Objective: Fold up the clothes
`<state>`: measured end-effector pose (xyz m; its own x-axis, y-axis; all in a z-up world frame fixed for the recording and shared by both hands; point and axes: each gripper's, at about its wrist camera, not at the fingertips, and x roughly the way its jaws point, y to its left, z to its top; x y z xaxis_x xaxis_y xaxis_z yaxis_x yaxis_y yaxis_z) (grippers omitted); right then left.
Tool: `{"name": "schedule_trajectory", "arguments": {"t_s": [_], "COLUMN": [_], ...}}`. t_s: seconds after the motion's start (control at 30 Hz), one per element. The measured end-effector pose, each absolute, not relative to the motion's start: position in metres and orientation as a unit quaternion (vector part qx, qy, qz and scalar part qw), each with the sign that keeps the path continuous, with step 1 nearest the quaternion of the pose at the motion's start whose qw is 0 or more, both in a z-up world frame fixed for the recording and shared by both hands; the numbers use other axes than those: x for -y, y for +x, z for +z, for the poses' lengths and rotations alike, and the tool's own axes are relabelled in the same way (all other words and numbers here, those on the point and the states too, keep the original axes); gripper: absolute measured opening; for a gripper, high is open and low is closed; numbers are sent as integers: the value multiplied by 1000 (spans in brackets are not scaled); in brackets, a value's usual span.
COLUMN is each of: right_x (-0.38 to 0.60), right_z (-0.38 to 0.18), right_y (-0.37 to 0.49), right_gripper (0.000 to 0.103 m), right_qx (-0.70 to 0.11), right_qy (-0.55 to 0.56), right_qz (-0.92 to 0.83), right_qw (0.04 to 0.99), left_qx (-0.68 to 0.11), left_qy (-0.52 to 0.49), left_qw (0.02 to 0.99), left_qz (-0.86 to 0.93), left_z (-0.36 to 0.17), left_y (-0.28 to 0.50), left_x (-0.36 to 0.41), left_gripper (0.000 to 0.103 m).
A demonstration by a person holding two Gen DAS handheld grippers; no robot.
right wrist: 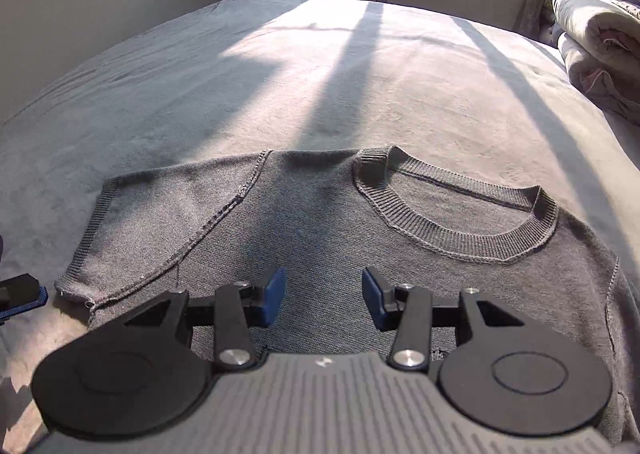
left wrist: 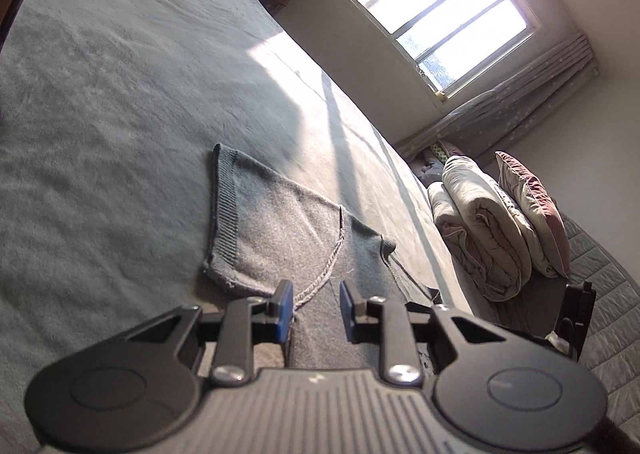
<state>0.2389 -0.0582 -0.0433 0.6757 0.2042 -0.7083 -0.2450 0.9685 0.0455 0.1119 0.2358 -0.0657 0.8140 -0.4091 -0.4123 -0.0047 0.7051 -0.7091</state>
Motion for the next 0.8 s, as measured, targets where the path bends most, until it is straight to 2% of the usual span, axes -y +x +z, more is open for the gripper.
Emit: {"name": "schedule_trajectory", "arguments": {"t_s": [0.03,0.07,0.13,0.4,0.47,0.6,0.67,0.8], "right_x": [66,70,73,35,27,20,18,20], "right_z": [-42,-41,-41,-76,-87,-91,-93,-96], "right_y": [234,231,230,267,285,332,358,388], "right_gripper": [46,38,32,27,23,21,15,14], "right_qx": [-381,-378,-371,-355,-345,-334,-333,-326], "right_qy": [-20,-12,10,-3,-15,-7,-13,-7], "right_qz": [119,120,125,150,145,135,120,99], "right_qw": [917,918,920,923,927,933,935,940], "left_qx": [-281,-280,-278,-323,-325,-328,-330,-332], "left_qy": [-362,-357,-337,-231,-223,-214,-222,-229], "left_qw": [881,882,886,898,899,900,896,893], "left_qz": [-120,-130,-154,-191,-191,-193,-195,-201], "left_z": [-65,-64,-64,-87,-92,-98,-99,-102], "left_y": [112,111,110,121,121,122,122,125], "left_x": [-231,-224,-208,-159,-157,-156,-157,-158], "left_gripper": [25,25,25,25,24,26,26,26]}}
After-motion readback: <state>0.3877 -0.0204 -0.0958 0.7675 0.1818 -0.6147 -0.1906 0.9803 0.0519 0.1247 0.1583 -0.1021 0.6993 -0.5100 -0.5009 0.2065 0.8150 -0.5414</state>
